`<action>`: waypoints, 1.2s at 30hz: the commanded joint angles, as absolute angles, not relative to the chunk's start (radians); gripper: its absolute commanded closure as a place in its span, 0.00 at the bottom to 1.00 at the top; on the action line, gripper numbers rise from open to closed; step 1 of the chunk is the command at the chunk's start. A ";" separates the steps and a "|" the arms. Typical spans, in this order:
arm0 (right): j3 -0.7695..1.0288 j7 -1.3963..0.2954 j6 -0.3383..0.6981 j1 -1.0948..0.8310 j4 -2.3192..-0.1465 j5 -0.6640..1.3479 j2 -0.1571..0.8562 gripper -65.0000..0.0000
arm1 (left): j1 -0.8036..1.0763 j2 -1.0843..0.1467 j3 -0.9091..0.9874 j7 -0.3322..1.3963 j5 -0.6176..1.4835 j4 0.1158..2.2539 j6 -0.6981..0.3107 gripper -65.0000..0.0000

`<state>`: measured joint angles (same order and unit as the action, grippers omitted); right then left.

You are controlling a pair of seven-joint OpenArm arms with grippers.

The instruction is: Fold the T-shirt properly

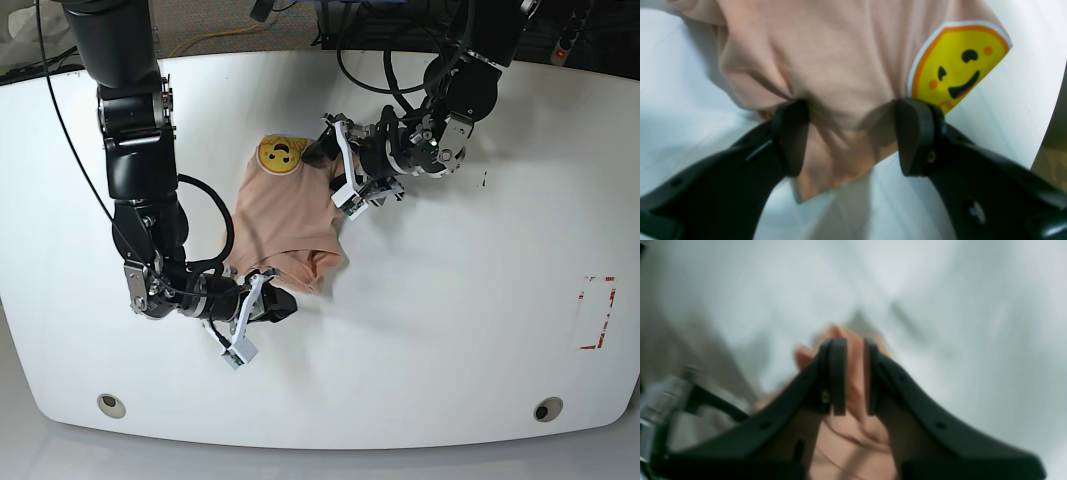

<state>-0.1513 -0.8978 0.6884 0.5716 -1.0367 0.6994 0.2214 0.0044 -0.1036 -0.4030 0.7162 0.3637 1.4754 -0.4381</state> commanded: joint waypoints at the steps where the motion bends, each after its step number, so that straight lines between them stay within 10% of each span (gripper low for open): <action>1: -0.150 -0.903 0.698 0.570 -1.082 0.788 0.217 0.88 | 0.008 -0.107 -0.406 0.777 0.344 1.475 -0.435 0.41; 36: -0.104 -0.550 0.698 0.573 -0.967 -0.056 0.090 0.88 | 0.030 -0.107 -0.409 0.777 0.344 1.474 -0.435 0.41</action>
